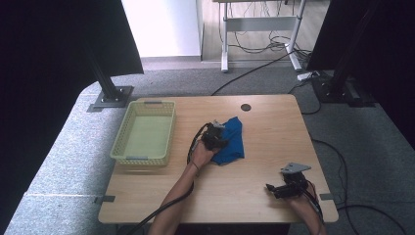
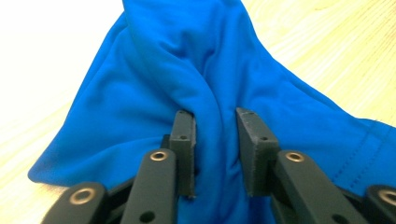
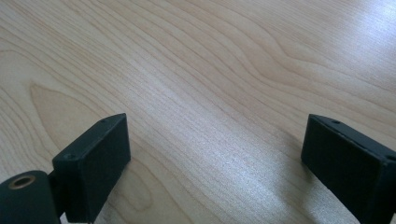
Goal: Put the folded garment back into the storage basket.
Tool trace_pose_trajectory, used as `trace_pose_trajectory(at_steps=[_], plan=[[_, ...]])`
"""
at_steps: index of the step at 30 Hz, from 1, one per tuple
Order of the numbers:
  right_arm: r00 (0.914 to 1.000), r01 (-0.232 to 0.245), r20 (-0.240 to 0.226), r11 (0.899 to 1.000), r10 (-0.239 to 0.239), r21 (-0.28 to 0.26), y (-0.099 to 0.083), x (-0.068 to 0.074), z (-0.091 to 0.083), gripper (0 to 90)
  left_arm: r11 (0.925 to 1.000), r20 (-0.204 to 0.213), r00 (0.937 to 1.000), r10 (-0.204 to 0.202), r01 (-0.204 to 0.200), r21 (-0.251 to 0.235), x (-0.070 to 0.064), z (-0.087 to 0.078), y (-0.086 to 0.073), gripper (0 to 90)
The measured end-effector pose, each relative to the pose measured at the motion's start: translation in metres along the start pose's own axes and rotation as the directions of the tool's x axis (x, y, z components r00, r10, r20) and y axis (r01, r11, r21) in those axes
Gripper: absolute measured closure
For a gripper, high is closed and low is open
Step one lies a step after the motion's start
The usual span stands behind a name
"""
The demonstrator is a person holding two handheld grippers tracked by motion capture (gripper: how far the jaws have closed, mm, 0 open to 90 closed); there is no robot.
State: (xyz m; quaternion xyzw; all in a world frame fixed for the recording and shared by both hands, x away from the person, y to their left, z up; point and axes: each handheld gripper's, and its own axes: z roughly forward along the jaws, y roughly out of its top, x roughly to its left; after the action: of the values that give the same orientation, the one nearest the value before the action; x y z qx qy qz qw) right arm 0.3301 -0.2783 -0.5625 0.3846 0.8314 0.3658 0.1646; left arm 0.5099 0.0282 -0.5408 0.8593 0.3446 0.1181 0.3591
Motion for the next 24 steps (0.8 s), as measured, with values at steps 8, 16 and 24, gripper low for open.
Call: trace_pose_trajectory(at_steps=[8,16,24], plan=[[1.0000,0.000,0.000,1.000,0.000,0.001,0.000,0.000,0.000,7.9,0.9991,0.014,0.9991,0.039,-0.039,0.014,0.000,-0.002,0.001,72.7],[1.0000,-0.001,0.000,1.000,0.001,0.000,0.000,0.000,0.000,8.0,0.9977,0.005,0.9977,0.067,-0.067,-0.007,-0.005,-0.008,0.005,73.2],[1.0000,0.000,0.000,1.000,0.000,0.000,0.000,0.000,0.000,8.0,0.9945,0.006,0.9948,0.102,-0.101,-0.025,-0.014,-0.020,0.012,73.1]])
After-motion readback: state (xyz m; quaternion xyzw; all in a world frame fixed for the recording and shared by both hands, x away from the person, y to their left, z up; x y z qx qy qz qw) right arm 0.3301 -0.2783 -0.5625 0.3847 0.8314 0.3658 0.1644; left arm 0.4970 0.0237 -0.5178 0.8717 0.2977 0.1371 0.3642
